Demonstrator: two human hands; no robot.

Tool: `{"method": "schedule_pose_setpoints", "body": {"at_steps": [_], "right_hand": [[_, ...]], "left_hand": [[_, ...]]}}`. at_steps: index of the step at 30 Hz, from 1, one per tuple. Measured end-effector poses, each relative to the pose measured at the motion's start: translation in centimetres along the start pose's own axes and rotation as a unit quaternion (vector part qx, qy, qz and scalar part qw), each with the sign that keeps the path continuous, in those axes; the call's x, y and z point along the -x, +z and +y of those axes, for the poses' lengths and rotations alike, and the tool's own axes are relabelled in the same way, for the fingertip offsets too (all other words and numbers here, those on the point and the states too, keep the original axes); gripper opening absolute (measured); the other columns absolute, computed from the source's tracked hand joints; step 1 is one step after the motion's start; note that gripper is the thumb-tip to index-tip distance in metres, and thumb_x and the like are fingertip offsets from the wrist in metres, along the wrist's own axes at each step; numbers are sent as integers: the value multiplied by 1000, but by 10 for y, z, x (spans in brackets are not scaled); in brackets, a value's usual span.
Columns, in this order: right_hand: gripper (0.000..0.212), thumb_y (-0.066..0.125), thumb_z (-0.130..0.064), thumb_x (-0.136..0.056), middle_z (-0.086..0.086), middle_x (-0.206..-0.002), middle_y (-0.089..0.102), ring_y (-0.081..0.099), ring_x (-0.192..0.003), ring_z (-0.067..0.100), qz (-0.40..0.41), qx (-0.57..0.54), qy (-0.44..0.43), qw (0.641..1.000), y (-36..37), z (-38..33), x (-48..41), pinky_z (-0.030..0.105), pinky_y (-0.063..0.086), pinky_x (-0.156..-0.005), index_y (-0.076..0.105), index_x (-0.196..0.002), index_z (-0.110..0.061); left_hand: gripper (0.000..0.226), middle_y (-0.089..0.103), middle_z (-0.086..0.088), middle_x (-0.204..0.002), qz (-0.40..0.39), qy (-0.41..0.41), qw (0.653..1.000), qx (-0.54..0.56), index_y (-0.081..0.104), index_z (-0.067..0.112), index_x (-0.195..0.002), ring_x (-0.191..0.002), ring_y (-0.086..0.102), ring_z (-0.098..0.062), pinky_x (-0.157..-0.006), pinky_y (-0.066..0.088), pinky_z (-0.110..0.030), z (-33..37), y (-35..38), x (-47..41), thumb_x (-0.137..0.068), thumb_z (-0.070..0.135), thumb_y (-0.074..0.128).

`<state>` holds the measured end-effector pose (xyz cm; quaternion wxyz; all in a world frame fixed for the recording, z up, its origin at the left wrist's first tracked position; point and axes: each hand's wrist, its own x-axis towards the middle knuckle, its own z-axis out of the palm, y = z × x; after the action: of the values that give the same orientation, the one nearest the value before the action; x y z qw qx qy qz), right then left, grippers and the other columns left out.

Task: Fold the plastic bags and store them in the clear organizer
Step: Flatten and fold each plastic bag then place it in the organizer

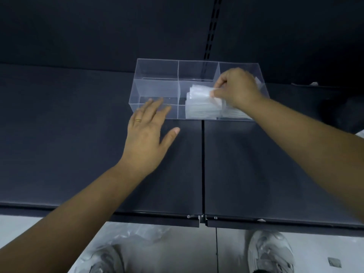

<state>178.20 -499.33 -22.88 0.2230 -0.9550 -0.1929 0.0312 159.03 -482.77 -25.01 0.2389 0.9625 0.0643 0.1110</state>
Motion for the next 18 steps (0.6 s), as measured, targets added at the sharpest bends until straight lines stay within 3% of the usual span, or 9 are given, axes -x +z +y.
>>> {"method": "schedule_pose_setpoints", "body": {"at_steps": [2, 4, 6, 8, 13, 18], "right_hand": [[16, 77, -26, -75, 0, -103, 62, 54, -109, 22, 19, 73, -15, 997, 4, 0, 1, 34, 33, -96, 67, -86, -20], [20, 74, -18, -77, 1, -102, 54, 52, -106, 24, 65, 78, -58, 993, 2, 0, 5, 29, 32, -88, 62, -93, -17], [12, 64, -6, -83, 2, -99, 51, 54, -99, 24, 99, 18, -124, 987, 0, -6, 12, 26, 38, -83, 62, -94, -12], [17, 52, -5, -90, 5, -105, 57, 56, -98, 24, 57, -6, -180, 982, 0, -13, 20, 35, 45, -86, 67, -98, -9], [48, 35, -55, -96, -2, -117, 55, 48, -112, 20, -128, 124, -201, 963, 11, -14, 35, 36, 41, -92, 62, -120, -23], [64, 28, -67, -91, -1, -126, 52, 45, -118, 20, -172, 130, -160, 963, 11, -19, 38, 38, 41, -95, 57, -127, -23]], "left_hand": [[66, 11, -2, -161, -33, 5, 997, -70, 22, 16, -151, -148, -2, -19, -119, -5, -37, -5, 3, -2, -95, 48, 36], [72, 0, -1, -161, -63, 6, 992, -107, 10, 17, -153, -147, -11, -17, -119, -11, -38, -11, 7, -1, -93, 53, 27], [74, -4, 0, -161, -72, 7, 990, -118, 5, 18, -153, -147, -14, -16, -118, -13, -39, -14, 11, 0, -92, 56, 23], [75, -6, 1, -161, -76, 10, 989, -125, 3, 18, -153, -146, -15, -15, -118, -13, -40, -16, 12, 0, -91, 57, 22], [78, -9, 1, -161, -85, 10, 987, -137, -1, 18, -153, -146, -17, -15, -118, -12, -44, -21, 13, -2, -90, 60, 18], [81, -12, 3, -160, -99, 10, 989, -108, -3, 20, -152, -145, -19, -13, -117, -14, -41, -19, 11, 13, -86, 64, 12]]}}
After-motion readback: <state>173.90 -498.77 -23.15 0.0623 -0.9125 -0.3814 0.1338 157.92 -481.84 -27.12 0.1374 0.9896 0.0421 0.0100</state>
